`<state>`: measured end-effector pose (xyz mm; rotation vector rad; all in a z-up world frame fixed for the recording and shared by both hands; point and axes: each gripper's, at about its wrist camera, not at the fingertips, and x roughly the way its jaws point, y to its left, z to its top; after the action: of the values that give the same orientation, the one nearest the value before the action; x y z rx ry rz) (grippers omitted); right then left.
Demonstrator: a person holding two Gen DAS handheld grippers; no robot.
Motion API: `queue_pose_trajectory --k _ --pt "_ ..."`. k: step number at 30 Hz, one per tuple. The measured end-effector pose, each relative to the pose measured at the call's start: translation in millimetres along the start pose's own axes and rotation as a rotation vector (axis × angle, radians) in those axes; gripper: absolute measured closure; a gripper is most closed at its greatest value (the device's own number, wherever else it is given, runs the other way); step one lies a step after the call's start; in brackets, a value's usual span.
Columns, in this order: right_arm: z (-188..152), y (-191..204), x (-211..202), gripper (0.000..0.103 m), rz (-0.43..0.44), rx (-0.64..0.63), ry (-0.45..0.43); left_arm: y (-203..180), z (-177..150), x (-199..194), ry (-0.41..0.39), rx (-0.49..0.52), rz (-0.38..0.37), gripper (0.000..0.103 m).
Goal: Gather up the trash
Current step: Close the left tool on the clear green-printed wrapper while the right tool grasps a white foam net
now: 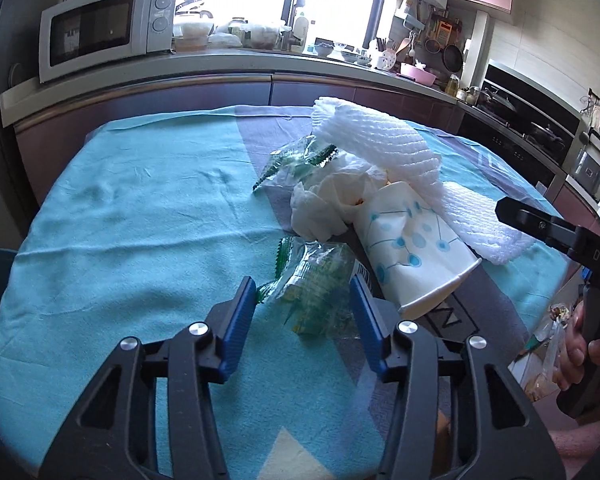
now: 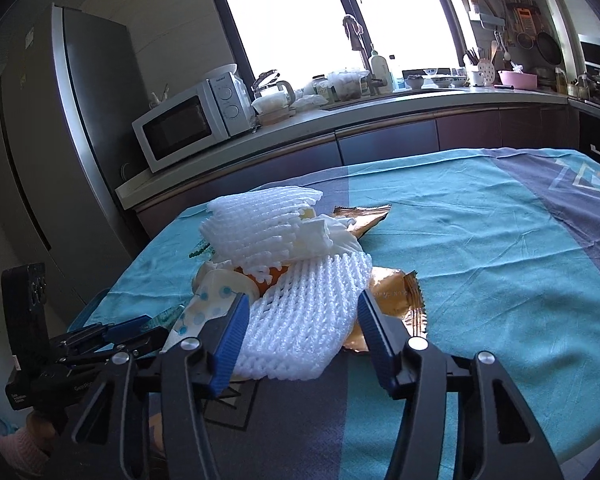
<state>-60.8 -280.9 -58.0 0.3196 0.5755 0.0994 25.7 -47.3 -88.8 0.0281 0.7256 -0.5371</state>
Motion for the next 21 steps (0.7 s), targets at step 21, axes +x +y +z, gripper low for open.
queue_pose_trajectory --k 21 --pt "19 0 -32 0.091 0.065 0.034 -0.083 29 2 -31 -0.04 -0.068 0.011 0.092"
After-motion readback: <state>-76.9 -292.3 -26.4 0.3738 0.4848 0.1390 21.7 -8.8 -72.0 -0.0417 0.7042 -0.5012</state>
